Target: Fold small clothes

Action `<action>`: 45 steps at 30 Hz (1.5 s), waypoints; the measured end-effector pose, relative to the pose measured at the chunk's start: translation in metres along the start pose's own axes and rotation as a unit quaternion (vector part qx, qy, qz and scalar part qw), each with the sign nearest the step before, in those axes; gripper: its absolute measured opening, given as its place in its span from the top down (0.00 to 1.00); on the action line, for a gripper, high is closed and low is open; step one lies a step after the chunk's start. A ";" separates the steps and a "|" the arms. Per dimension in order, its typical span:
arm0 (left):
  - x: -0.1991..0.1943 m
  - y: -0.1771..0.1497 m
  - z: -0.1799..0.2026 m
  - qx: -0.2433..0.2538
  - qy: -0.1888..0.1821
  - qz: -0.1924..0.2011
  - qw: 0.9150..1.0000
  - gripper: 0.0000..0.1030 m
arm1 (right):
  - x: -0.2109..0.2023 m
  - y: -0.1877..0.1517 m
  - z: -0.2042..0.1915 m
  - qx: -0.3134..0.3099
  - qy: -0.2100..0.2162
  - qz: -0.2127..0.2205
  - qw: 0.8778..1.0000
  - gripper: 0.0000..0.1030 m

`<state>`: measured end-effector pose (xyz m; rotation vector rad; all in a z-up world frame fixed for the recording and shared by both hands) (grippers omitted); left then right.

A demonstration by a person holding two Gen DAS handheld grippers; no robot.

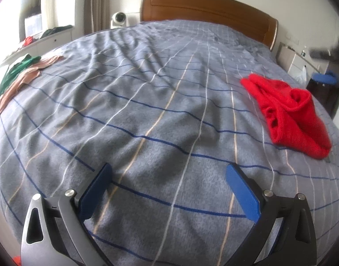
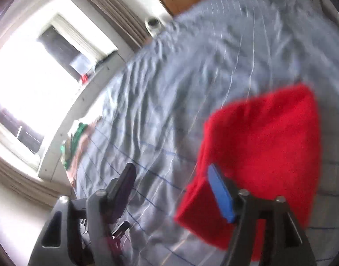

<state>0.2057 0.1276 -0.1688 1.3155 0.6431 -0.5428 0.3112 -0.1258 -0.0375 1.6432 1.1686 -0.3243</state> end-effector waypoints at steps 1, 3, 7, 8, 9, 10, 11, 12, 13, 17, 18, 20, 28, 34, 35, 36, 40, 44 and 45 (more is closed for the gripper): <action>0.000 0.000 0.000 -0.002 0.000 -0.001 1.000 0.01 | -0.007 0.000 0.008 -0.012 -0.041 0.012 0.999 0.33; 0.002 0.000 0.000 -0.002 0.002 -0.003 1.000 0.01 | -0.004 -0.008 0.023 -0.031 -0.105 0.001 0.994 0.42; 0.005 -0.003 0.003 0.010 0.012 -0.004 1.000 0.01 | 0.044 -0.046 0.013 -0.070 -0.099 -0.036 0.992 0.76; 0.005 -0.004 0.003 0.014 0.015 -0.003 1.000 0.01 | 0.058 -0.060 0.006 -0.088 -0.094 -0.050 0.990 0.79; 0.004 -0.005 0.004 0.018 0.016 -0.002 1.000 0.01 | 0.071 -0.073 -0.003 -0.108 -0.098 -0.064 0.987 0.83; 0.004 -0.006 0.004 0.022 0.017 -0.002 1.000 0.01 | 0.086 -0.092 -0.015 -0.150 -0.113 -0.079 0.979 0.83; 0.003 -0.007 0.005 0.025 0.017 -0.002 1.000 0.01 | 0.088 -0.100 -0.023 -0.175 -0.122 -0.077 0.974 0.83; 0.003 -0.008 0.005 0.029 0.017 -0.002 0.999 0.01 | 0.085 -0.104 -0.028 -0.196 -0.135 -0.069 0.969 0.83; 0.002 -0.009 0.006 0.032 0.017 -0.002 0.999 0.01 | 0.079 -0.102 -0.032 -0.208 -0.141 -0.065 0.966 0.83; 0.003 -0.009 0.006 0.031 0.016 -0.003 0.999 0.01 | 0.026 -0.082 -0.033 -0.168 -0.100 -0.019 0.981 0.83; 0.003 -0.009 0.006 0.029 0.015 -0.004 0.999 0.01 | 0.006 -0.077 -0.028 -0.155 -0.099 0.001 0.983 0.82; 0.004 -0.010 0.007 0.026 0.016 -0.007 1.000 0.01 | -0.023 -0.071 -0.011 -0.122 -0.113 0.030 0.986 0.82; 0.006 -0.012 0.009 0.031 0.026 -0.007 0.999 0.01 | 0.008 -0.137 0.064 -0.015 -0.150 -0.063 0.987 0.82; 0.004 -0.015 0.008 0.032 0.026 -0.008 0.999 0.01 | -0.021 -0.150 0.039 -0.008 -0.142 -0.004 0.990 0.75; 0.003 -0.016 0.008 0.032 0.028 -0.009 0.999 0.00 | -0.024 -0.153 0.035 -0.011 -0.141 -0.001 0.990 0.62; 0.003 -0.016 0.008 0.033 0.029 -0.009 0.999 0.00 | -0.029 -0.159 0.032 -0.015 -0.140 0.003 0.990 0.48; 0.004 -0.015 0.009 0.036 0.033 -0.010 0.999 0.00 | -0.047 -0.187 0.025 -0.028 -0.142 0.012 0.989 0.42; 0.004 -0.015 0.009 0.036 0.033 -0.010 0.999 0.01 | -0.050 -0.206 0.025 -0.021 -0.142 0.007 0.990 0.40; 0.003 -0.015 0.009 0.036 0.034 -0.009 0.999 0.01 | -0.050 -0.211 0.026 -0.016 -0.141 0.006 0.990 0.39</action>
Point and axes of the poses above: each gripper's, at about its wrist camera, not at the fingertips, and x roughly the way its jaws point, z to its right, y to its top, the point moved 5 cm from there along x, roughly the way its jaws point
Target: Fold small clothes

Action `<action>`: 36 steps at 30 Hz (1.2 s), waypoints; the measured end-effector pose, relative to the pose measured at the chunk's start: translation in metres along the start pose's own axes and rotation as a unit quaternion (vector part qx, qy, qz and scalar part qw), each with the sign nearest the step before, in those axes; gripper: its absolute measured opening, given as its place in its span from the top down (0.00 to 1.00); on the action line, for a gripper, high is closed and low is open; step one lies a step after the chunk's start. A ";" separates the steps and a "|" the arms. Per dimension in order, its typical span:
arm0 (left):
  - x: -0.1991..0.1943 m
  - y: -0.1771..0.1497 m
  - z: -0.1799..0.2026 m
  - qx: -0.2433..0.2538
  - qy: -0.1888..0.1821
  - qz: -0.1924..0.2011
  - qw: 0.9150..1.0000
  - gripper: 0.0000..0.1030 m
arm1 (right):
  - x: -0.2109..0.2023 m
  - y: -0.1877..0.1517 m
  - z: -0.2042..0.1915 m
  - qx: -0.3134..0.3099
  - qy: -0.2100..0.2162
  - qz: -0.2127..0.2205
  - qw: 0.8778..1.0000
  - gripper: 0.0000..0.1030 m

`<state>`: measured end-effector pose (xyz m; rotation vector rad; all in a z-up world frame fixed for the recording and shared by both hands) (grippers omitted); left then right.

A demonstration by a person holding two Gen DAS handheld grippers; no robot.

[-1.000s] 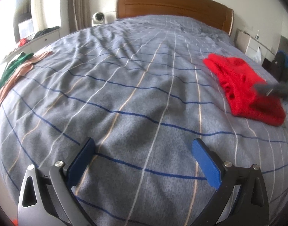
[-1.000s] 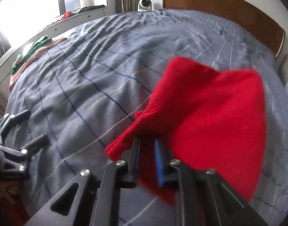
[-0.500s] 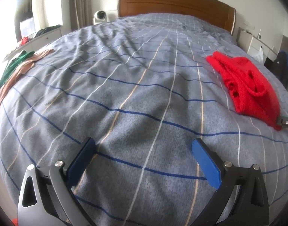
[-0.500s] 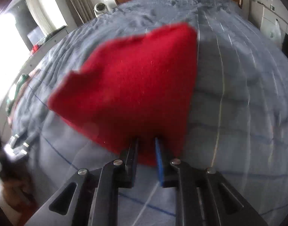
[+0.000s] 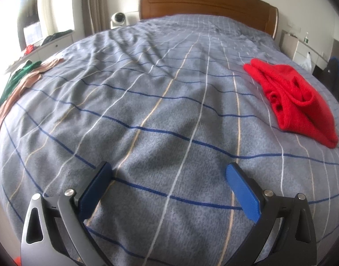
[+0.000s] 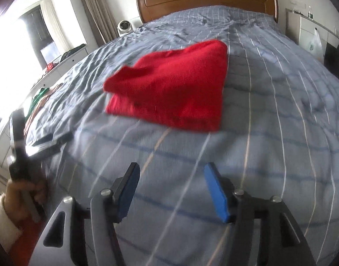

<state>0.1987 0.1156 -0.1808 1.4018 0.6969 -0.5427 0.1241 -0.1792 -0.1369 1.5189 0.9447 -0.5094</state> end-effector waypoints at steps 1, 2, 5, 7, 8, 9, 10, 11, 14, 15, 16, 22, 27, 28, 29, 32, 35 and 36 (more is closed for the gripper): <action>0.000 0.000 0.000 0.001 0.001 0.000 1.000 0.01 | 0.000 -0.005 0.002 0.006 0.001 0.001 1.000 0.39; 0.000 0.001 0.001 0.002 0.002 0.001 1.000 0.00 | 0.001 -0.006 0.003 0.010 0.001 0.003 1.000 0.39; 0.001 0.000 0.002 0.006 0.009 0.004 1.000 0.00 | 0.002 -0.009 0.006 0.024 0.006 0.012 1.000 0.38; 0.001 0.000 0.002 0.009 0.013 0.005 1.000 0.00 | 0.002 -0.009 0.005 0.027 0.009 0.017 0.999 0.35; 0.002 0.000 0.002 0.010 0.015 0.006 1.000 0.00 | 0.001 -0.008 0.004 0.027 0.009 0.019 0.999 0.35; 0.002 0.000 0.002 0.010 0.016 0.006 1.000 0.00 | 0.000 -0.009 0.003 0.027 0.010 0.022 0.999 0.35; 0.002 -0.001 0.002 0.010 0.016 0.006 1.000 0.00 | -0.003 -0.010 0.003 0.028 0.013 0.026 0.999 0.35; 0.002 -0.001 0.002 0.010 0.017 0.006 1.000 0.00 | -0.005 -0.011 0.002 0.029 0.015 0.030 0.999 0.35; 0.002 -0.001 0.002 0.011 0.017 0.005 1.000 0.00 | -0.012 -0.016 0.004 0.029 0.016 0.041 0.999 0.34; 0.003 -0.001 0.001 0.010 0.015 0.004 1.000 0.00 | -0.014 -0.019 0.006 0.030 0.015 0.043 0.998 0.33; 0.003 -0.001 0.001 0.010 0.013 0.001 1.000 0.00 | -0.014 -0.021 0.007 0.031 0.015 0.044 0.998 0.33; -0.016 0.000 0.016 0.016 -0.065 -0.010 0.998 0.01 | -0.016 -0.025 0.016 0.043 0.022 0.051 0.998 0.33; -0.050 0.056 0.067 0.003 -0.230 -0.004 0.973 0.01 | -0.018 -0.023 0.023 0.054 0.030 0.057 0.996 0.33; -0.051 0.068 0.079 0.009 -0.249 -0.008 0.968 0.01 | -0.018 -0.021 0.025 0.058 0.033 0.056 0.996 0.33; -0.048 0.088 0.100 0.021 -0.275 -0.022 0.961 0.01 | -0.017 -0.016 0.028 0.063 0.036 0.057 0.996 0.33; -0.026 0.118 0.140 0.039 -0.277 -0.051 0.959 0.01 | -0.016 0.007 0.043 0.084 0.040 0.068 0.993 0.33; 0.021 0.131 0.169 0.072 -0.208 -0.076 0.972 0.01 | -0.012 0.046 0.062 0.106 0.042 0.086 0.990 0.25; 0.034 0.131 0.172 0.082 -0.184 -0.083 0.976 0.01 | -0.007 0.062 0.067 0.112 0.047 0.089 0.989 0.23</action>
Point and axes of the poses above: each gripper's, at about its wrist camera, not at the fingertips, and x roughly the way its jaws point, z to its right, y to its top, the point moved 5 cm from there along x, roughly the way its jaws point
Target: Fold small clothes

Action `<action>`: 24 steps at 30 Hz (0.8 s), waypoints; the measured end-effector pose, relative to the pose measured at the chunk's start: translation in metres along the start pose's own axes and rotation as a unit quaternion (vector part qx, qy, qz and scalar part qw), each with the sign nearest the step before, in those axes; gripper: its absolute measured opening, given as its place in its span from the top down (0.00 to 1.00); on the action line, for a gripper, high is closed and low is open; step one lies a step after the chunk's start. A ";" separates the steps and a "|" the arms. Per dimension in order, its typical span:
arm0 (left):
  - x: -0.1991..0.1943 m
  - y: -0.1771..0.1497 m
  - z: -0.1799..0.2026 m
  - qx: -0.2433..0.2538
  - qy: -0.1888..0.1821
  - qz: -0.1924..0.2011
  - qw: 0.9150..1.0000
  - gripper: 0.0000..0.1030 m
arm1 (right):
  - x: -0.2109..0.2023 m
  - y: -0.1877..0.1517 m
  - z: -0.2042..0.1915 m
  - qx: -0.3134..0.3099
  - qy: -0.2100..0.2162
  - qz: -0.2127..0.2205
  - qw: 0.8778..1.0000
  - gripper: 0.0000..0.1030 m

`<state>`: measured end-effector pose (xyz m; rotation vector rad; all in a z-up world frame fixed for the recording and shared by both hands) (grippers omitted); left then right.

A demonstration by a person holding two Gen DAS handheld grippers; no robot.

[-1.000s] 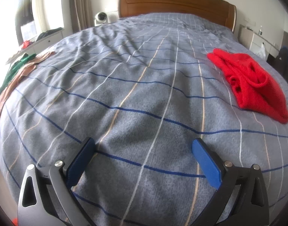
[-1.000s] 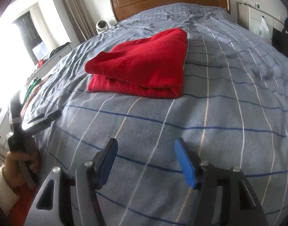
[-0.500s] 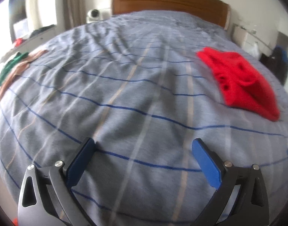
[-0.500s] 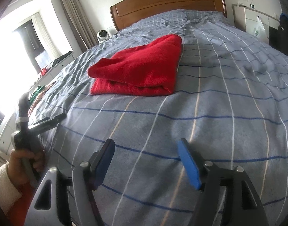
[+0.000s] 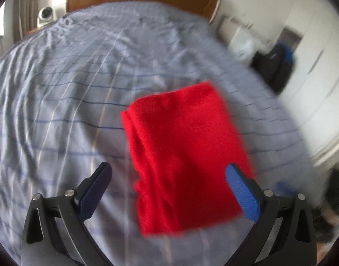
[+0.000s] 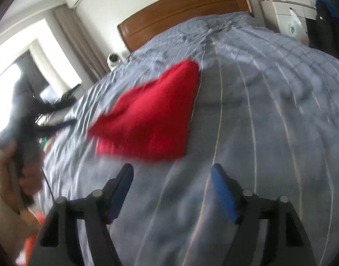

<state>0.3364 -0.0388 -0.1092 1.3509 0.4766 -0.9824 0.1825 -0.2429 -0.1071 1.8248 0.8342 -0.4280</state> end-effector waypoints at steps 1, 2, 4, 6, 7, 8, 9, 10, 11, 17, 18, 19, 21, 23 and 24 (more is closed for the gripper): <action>0.013 0.001 -0.005 0.004 0.028 -0.009 1.000 0.01 | 0.013 0.020 0.004 0.010 0.009 -0.002 1.000 0.23; 0.023 -0.001 -0.013 0.003 0.050 -0.015 0.999 0.01 | 0.025 0.033 0.008 0.018 0.015 -0.009 1.000 0.23; 0.034 -0.008 -0.027 -0.006 0.069 -0.032 0.997 0.01 | 0.058 0.057 0.016 0.041 0.026 -0.036 0.998 0.23; 0.044 -0.017 -0.034 -0.024 0.061 -0.054 0.996 0.00 | 0.092 0.070 0.022 0.060 0.044 -0.071 0.995 0.23; 0.046 -0.018 -0.037 -0.034 0.052 -0.058 0.996 0.00 | 0.104 0.072 0.023 0.067 0.047 -0.087 0.993 0.23; 0.046 -0.017 -0.038 -0.039 0.043 -0.056 0.997 0.01 | 0.121 0.073 0.025 0.079 0.052 -0.106 0.990 0.23; 0.046 -0.017 -0.037 -0.041 0.032 -0.054 0.997 0.01 | 0.134 0.075 0.023 0.088 0.062 -0.113 0.988 0.23; 0.047 -0.016 -0.034 -0.043 0.013 -0.052 0.998 0.03 | 0.139 0.076 0.020 0.089 0.068 -0.112 0.987 0.22; 0.049 -0.016 -0.032 -0.044 -0.014 -0.054 0.998 0.22 | 0.145 0.077 0.014 0.081 0.069 -0.111 0.988 0.24; 0.029 -0.016 -0.017 -0.027 -0.050 -0.025 0.998 0.80 | 0.140 0.069 -0.059 -0.163 -0.083 -0.072 0.980 0.67; 0.018 -0.013 -0.017 -0.028 -0.053 -0.012 0.998 0.80 | 0.135 0.070 -0.069 -0.189 -0.094 -0.054 0.976 0.68; 0.007 -0.008 -0.017 -0.027 -0.055 0.002 0.998 0.80 | 0.125 0.072 -0.081 -0.206 -0.096 -0.029 0.973 0.68; -0.023 0.008 -0.015 -0.015 -0.050 0.043 0.998 0.80 | 0.108 0.081 -0.092 -0.212 -0.087 0.005 0.973 0.69; -0.048 0.024 -0.013 -0.004 -0.053 0.074 0.996 0.80 | 0.085 0.096 -0.106 -0.214 -0.076 0.050 0.973 0.69; -0.058 0.032 -0.013 0.002 -0.052 0.084 0.995 0.80 | 0.077 0.104 -0.111 -0.215 -0.074 0.066 0.972 0.69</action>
Point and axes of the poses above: each gripper's, at about its wrist camera, not at the fingertips, and x roughly the way its jaws point, z to its right, y to its top, the point moved 5 cm from there along x, roughly the way its jaws point
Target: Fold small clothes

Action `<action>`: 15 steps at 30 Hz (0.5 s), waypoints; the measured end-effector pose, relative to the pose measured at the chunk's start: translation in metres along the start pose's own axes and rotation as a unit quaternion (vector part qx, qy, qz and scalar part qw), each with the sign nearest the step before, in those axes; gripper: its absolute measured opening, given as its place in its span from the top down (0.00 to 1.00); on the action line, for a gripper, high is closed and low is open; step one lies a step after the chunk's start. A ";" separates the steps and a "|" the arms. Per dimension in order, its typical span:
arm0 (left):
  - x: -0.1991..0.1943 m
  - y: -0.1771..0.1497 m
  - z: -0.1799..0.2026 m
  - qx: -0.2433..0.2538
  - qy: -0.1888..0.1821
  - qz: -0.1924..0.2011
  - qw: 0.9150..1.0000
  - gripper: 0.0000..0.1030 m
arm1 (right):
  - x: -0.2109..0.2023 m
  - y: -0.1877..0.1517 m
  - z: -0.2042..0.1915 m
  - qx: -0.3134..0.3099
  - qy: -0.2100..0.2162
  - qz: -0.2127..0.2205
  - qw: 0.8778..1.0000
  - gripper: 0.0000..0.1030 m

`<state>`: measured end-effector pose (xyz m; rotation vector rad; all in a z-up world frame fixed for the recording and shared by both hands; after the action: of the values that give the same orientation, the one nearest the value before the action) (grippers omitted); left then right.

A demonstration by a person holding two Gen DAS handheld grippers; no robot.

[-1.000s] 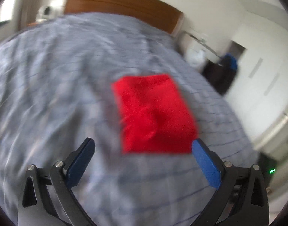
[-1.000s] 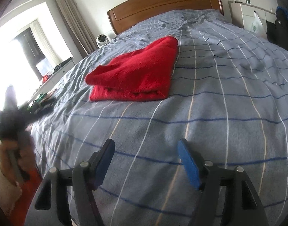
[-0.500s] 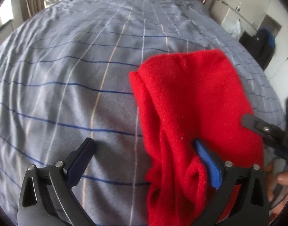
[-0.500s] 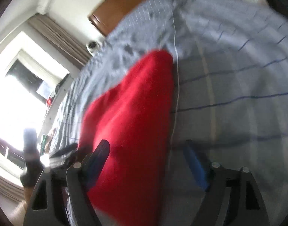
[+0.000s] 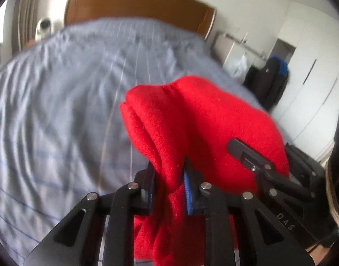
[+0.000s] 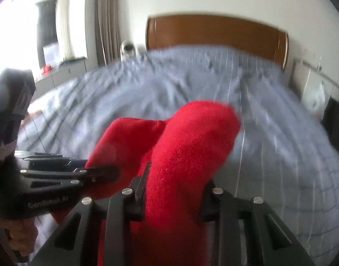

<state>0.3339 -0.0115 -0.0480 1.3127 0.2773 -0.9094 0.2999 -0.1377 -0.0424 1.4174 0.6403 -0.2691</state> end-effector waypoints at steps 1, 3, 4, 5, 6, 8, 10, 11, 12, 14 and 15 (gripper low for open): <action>-0.006 0.007 0.001 0.007 0.002 0.006 1.000 0.79 | -0.009 0.013 0.001 0.004 0.002 0.019 1.000 0.69; 0.006 0.006 -0.005 0.010 0.011 -0.014 1.000 0.69 | -0.013 0.026 0.003 0.020 0.008 0.027 0.999 0.68; 0.016 -0.001 -0.012 0.003 0.013 -0.039 0.999 0.61 | -0.011 0.027 0.004 0.033 0.013 0.020 0.999 0.68; 0.030 -0.018 -0.026 -0.015 0.020 -0.082 0.996 0.60 | -0.003 0.024 0.006 0.044 0.022 0.001 0.999 0.65; 0.038 -0.030 -0.037 -0.027 0.034 -0.104 0.994 0.60 | 0.009 0.017 0.008 0.056 0.030 -0.027 0.998 0.57; 0.032 -0.061 -0.056 -0.027 0.066 -0.119 0.990 0.57 | 0.033 -0.016 0.013 0.100 0.055 -0.115 0.987 0.52; 0.009 -0.080 -0.060 -0.011 0.084 -0.101 0.991 0.37 | 0.030 -0.053 0.020 0.131 0.062 -0.153 0.978 0.51; -0.012 -0.089 -0.060 0.005 0.105 -0.079 0.991 0.23 | 0.020 -0.067 0.023 0.133 0.056 -0.148 0.979 0.41; -0.024 -0.093 -0.057 0.017 0.120 -0.064 0.991 0.17 | 0.008 -0.077 0.027 0.135 0.054 -0.142 0.979 0.27; -0.055 -0.101 -0.046 0.050 0.157 -0.025 0.986 0.01 | -0.019 -0.097 0.032 0.145 0.046 -0.132 0.980 0.15; -0.068 -0.103 -0.040 0.065 0.172 -0.007 0.983 0.01 | -0.030 -0.102 0.034 0.146 0.040 -0.127 0.980 0.12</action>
<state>0.2300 0.0548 -0.0881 1.5905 0.5030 -0.7175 0.2301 -0.1929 -0.1092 1.6336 0.8782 -0.5274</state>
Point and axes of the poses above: each gripper's, at about its wrist camera, not at the fingertips, and x roughly the way its jaws point, z to its right, y to its top, the point moved 5 cm from there along x, roughly the way its jaws point
